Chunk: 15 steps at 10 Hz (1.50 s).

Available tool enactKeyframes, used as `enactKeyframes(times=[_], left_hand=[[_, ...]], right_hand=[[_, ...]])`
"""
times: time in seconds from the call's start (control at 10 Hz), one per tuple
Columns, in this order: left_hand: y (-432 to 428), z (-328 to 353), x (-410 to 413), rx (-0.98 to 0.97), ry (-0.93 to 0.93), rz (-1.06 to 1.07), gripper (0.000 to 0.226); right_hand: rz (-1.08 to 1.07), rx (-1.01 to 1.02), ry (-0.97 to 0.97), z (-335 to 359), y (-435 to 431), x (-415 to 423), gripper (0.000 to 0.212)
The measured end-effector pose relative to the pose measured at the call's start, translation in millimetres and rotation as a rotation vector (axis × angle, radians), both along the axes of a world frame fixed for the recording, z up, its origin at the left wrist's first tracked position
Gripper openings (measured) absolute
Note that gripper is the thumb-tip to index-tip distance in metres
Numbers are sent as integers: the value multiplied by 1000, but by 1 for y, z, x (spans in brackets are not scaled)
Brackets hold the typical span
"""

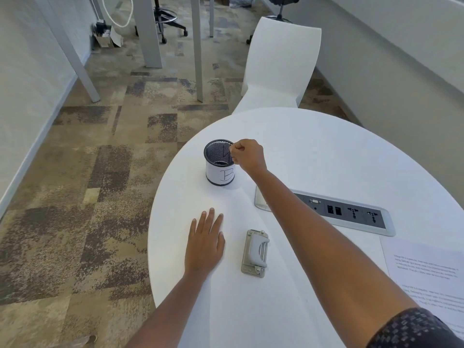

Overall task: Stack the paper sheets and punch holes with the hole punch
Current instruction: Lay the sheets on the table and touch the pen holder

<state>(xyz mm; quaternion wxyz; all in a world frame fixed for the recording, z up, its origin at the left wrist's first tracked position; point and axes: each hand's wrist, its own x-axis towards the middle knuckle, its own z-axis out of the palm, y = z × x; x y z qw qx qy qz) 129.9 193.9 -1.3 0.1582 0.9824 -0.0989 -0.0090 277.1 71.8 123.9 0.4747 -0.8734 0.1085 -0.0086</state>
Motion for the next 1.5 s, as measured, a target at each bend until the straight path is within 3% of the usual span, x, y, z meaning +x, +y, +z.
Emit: enactKeyframes(times=[0.2,0.4,0.9,1.2,1.5], left_hand=[[1,0,0,-6,-3,-4,49],[1,-1,1,12,9,-11,50],[-5,1,-8,-4,-2,1,57],[-13,-2,-29,-42,16,40,59],[-15,-1,-35,-31,10,40,56]], right_hand=[[-79,178,-10,-4,-8,-13,24],[-229,218,-22,-32,-39,-69,19],[-356,-160,182,-93,-142,-265,15],[-89,-391,250,-98,-130,-303,16],[-9,-550,255,-95,-118,-303,19]])
